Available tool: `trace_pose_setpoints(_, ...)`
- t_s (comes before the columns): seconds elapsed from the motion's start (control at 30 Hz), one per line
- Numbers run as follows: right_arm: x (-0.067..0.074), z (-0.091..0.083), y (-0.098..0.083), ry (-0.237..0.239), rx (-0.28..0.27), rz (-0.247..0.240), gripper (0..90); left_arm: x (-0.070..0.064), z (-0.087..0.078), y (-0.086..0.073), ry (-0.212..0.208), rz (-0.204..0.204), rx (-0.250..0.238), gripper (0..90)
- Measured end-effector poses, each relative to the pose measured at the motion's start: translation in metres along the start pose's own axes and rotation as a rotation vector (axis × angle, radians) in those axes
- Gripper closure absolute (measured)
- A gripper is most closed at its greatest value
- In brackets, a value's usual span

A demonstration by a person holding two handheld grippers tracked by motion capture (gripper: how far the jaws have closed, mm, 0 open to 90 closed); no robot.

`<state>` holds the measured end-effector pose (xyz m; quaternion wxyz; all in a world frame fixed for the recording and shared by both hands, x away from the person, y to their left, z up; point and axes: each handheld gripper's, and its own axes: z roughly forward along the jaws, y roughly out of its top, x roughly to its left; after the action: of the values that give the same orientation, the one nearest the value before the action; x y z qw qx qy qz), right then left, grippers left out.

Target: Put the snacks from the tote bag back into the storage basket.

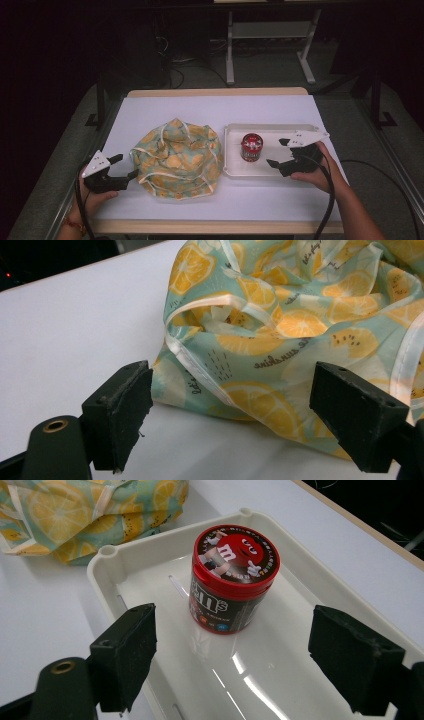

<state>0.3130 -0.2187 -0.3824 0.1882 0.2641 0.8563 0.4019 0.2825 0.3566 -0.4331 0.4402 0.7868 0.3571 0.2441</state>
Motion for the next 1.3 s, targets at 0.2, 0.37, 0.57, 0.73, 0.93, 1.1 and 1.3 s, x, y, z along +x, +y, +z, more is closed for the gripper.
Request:
trace_pose_setpoints(0.2,-0.002,0.001,0.006,-0.005,0.006,-0.011,18.7,0.000,-0.003,0.001,-0.001,-0.001,-0.014,16.8)
trace_pose_setpoints(0.37,-0.004,0.009,0.022,-0.012,0.026,-0.032,18.2,0.000,-0.005,-0.001,-0.002,0.002,-0.014,16.8)
trace_pose_setpoints(0.57,-0.005,0.026,0.045,0.009,0.111,-0.077,17.9,-0.001,-0.009,-0.001,-0.004,0.003,-0.031,16.8)
trace_pose_setpoints(0.73,-0.008,0.043,0.055,0.047,0.177,-0.090,17.5,0.000,-0.009,-0.004,-0.001,0.007,-0.019,16.8)
trace_pose_setpoints(0.93,-0.013,0.059,0.060,0.072,0.230,-0.098,17.4,0.000,-0.009,-0.005,0.009,0.002,-0.014,16.8)
trace_pose_setpoints(1.1,-0.012,0.072,0.061,0.079,0.286,-0.102,17.4,-0.002,-0.008,-0.005,0.007,0.007,-0.005,16.9)
trace_pose_setpoints(1.3,-0.015,0.085,0.065,0.101,0.336,-0.092,17.4,-0.001,-0.006,-0.007,0.004,0.007,0.009,16.9)
